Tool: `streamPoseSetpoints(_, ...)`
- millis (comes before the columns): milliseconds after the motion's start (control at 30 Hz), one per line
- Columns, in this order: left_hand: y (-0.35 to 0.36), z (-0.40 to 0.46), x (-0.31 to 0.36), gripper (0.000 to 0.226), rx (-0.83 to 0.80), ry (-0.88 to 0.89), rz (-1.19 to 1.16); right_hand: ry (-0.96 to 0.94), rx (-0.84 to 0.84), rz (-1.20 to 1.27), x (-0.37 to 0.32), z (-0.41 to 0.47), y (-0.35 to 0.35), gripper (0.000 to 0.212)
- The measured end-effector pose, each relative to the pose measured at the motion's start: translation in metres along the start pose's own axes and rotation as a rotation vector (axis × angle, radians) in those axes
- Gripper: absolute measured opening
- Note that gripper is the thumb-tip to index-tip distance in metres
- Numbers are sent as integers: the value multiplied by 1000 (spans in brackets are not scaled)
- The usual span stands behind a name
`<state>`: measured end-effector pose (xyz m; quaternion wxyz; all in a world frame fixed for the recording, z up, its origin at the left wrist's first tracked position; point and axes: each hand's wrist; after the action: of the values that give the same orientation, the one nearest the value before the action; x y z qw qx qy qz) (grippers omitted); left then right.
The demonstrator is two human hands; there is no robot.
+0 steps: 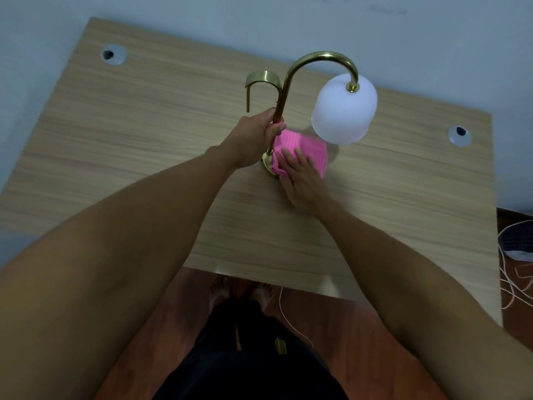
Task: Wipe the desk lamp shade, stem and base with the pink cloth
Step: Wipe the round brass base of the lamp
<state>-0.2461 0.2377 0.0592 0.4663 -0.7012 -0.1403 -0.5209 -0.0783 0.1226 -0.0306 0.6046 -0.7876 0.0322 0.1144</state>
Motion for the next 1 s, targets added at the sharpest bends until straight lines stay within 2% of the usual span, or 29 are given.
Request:
streamPoseSetpoints(167,1,-1,0,20,-1,-12,-37,92,33,-42,-29,-13,16,72)
streamPoseSetpoints(300,1,-1,0,16,-15,-15,-31,155,112,-67,-54,-1,30,62)
streamPoseSetpoints(467,-2,0,1,21,-20,-2,-4,49,117,-53,-25,-17,28,64)
streamPoseSetpoints(567,-3,0,-1,22,-16,6,-4,137,143,33,-3,-33,18,61)
streamPoseSetpoints(700,-2,1,-2,19,-24,6,-24,237,104,213,13,-2,-2,57)
streamPoseSetpoints(800,0,0,0,16,-16,0,-30,229,89,189,10,9,2,61)
streamPoseSetpoints(1000,-1,1,-2,13,-1,16,-50,422,295,221,-56,-22,42,60)
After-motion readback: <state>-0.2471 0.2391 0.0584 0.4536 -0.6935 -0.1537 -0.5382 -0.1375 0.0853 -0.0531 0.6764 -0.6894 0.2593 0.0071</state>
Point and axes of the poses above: each hand's wrist, its own z-axis towards the middle knuckle, its own y-axis out of the palm, x = y × z, and after that the axes turned 8 degrees about -z, right-handed
